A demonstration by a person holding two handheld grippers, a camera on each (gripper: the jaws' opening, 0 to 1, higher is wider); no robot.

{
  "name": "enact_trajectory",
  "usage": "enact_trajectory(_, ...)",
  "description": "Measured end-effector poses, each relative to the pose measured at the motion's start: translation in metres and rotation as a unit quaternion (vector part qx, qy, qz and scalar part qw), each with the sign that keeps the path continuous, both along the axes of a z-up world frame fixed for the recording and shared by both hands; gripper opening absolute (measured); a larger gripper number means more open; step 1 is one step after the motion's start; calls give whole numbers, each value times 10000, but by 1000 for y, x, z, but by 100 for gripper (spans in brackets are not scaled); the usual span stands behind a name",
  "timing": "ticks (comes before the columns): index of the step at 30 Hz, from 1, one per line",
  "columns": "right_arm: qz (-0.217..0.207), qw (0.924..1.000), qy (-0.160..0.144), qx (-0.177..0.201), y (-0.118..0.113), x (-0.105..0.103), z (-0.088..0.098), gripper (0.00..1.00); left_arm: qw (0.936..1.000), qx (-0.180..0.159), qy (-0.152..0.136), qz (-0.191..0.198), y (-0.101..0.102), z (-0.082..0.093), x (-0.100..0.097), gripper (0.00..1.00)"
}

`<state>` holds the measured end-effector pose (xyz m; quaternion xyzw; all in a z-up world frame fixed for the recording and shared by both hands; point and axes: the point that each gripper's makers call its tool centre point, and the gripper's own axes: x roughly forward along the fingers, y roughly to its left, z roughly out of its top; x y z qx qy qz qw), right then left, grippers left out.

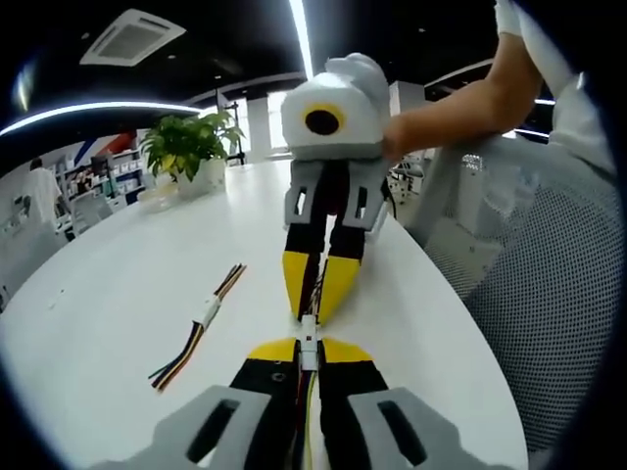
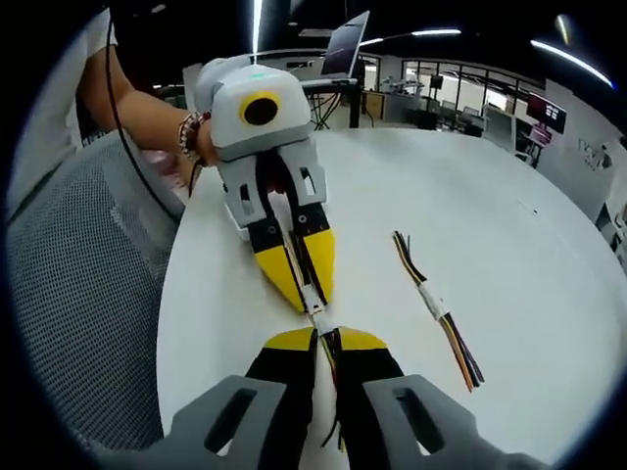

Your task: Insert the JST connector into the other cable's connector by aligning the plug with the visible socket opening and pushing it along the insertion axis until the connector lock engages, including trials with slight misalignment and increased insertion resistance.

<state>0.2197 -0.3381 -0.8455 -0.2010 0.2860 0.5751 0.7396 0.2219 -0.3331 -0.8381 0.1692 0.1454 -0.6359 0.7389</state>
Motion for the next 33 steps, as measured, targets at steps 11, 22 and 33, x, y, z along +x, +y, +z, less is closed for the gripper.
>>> enact_trajectory(11,70,9999,-29,-136,2,-2,-3,3,10000,-79,52,7,1,-3,-2,0)
enact_trajectory(22,-15,9998,48,-179,2,-2,-7,3,9998,-144,107,65,2,-6,-1,0)
enact_trajectory(33,-81,9993,304,195,6,-4,-4,3,9976,-505,473,97,7,-7,-4,0)
